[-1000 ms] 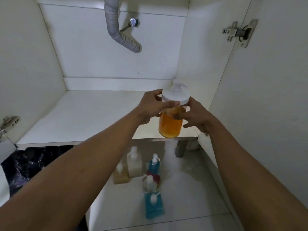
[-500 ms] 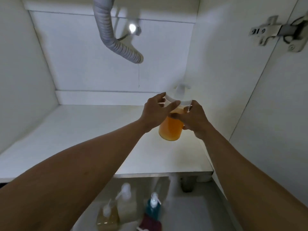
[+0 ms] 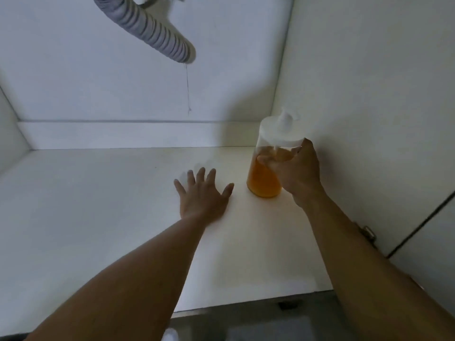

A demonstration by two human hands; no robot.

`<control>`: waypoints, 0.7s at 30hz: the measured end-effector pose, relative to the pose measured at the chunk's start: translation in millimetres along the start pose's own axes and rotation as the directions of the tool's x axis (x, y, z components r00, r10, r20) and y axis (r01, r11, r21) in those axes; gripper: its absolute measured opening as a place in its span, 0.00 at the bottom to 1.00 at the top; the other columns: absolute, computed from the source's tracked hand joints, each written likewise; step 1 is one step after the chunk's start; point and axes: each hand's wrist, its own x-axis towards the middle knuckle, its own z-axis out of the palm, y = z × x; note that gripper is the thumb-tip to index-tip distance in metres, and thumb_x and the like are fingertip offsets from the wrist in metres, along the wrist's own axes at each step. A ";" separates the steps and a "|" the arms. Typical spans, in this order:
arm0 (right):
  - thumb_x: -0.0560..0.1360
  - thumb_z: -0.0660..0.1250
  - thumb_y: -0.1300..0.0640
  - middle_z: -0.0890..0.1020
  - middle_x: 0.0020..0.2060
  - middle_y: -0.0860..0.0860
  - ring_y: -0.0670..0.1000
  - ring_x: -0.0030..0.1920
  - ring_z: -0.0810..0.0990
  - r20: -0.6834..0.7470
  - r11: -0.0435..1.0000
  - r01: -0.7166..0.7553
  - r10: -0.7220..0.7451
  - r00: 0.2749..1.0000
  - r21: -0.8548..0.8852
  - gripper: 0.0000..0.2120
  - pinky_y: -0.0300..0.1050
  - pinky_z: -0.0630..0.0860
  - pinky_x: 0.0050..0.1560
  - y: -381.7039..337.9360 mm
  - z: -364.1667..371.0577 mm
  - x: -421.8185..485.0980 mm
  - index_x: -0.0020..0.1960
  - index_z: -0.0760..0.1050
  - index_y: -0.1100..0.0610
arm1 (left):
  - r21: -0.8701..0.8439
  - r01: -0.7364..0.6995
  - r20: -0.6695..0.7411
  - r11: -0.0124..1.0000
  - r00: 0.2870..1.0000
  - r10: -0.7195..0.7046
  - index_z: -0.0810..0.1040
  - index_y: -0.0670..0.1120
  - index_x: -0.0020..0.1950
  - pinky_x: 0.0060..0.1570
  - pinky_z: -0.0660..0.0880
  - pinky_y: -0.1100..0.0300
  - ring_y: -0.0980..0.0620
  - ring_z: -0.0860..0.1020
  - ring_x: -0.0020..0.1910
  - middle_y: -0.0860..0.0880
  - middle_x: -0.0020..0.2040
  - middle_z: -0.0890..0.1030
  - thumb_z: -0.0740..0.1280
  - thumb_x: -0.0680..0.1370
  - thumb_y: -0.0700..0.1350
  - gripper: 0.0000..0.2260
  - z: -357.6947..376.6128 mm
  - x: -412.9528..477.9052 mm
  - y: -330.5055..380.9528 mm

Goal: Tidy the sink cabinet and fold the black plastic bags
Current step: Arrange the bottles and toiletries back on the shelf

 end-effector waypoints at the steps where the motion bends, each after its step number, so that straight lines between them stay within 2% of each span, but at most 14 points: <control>1: 0.59 0.83 0.43 0.77 0.59 0.47 0.47 0.56 0.76 -0.016 1.000 0.006 -0.006 1.000 -0.004 0.46 0.44 0.76 0.54 0.0 6.1 4.8 0.70 0.67 0.56 | 0.017 -0.001 0.031 1.000 1.000 0.000 0.52 0.54 0.82 0.74 0.41 0.31 0.41 0.45 0.81 0.48 0.83 0.51 0.46 0.79 0.71 0.36 1.5 2.6 -0.3; 5: 0.59 0.83 0.43 0.77 0.58 0.45 0.46 0.57 0.76 -0.049 1.000 -0.003 0.004 0.999 0.024 0.45 0.44 0.77 0.56 0.8 30.7 32.0 0.69 0.67 0.54 | 0.084 -0.008 0.116 0.996 0.993 -0.002 0.49 0.54 0.82 0.73 0.39 0.29 0.39 0.41 0.81 0.47 0.83 0.47 0.43 0.78 0.73 0.37 2.4 9.7 0.6; 9: 0.56 0.82 0.41 0.77 0.62 0.49 0.49 0.60 0.76 -0.056 0.999 -0.036 0.036 0.998 0.013 0.49 0.49 0.78 0.58 3.3 50.8 62.9 0.70 0.67 0.55 | 0.091 -0.017 0.120 0.996 0.993 0.006 0.47 0.55 0.82 0.73 0.38 0.29 0.39 0.40 0.81 0.47 0.83 0.46 0.42 0.78 0.72 0.36 4.5 10.3 -0.2; 12: 0.50 0.79 0.36 0.79 0.58 0.48 0.49 0.57 0.79 -0.075 0.999 -0.032 0.030 0.997 -0.024 0.49 0.50 0.81 0.55 2.3 60.3 81.5 0.67 0.71 0.53 | 0.092 -0.016 0.114 0.996 0.993 0.006 0.46 0.55 0.82 0.73 0.39 0.28 0.39 0.39 0.81 0.47 0.83 0.45 0.41 0.78 0.72 0.36 5.0 10.1 0.2; 17: 0.66 0.80 0.48 0.74 0.65 0.53 0.53 0.63 0.75 -0.103 0.996 -0.034 0.026 0.994 -0.077 0.42 0.44 0.75 0.52 2.6 71.1 98.4 0.71 0.63 0.58 | 0.083 -0.017 0.114 0.996 0.993 0.008 0.46 0.55 0.82 0.73 0.39 0.28 0.39 0.38 0.80 0.46 0.83 0.45 0.41 0.78 0.72 0.36 3.8 8.9 0.5; 21: 0.66 0.80 0.49 0.73 0.65 0.56 0.56 0.63 0.75 -0.189 0.997 -0.003 -0.013 0.982 -0.082 0.42 0.47 0.77 0.54 0.3 78.9 99.2 0.71 0.59 0.58 | 0.077 -0.014 0.126 0.997 0.992 0.004 0.45 0.55 0.82 0.73 0.38 0.29 0.39 0.37 0.80 0.47 0.83 0.44 0.41 0.78 0.71 0.36 2.6 8.7 0.4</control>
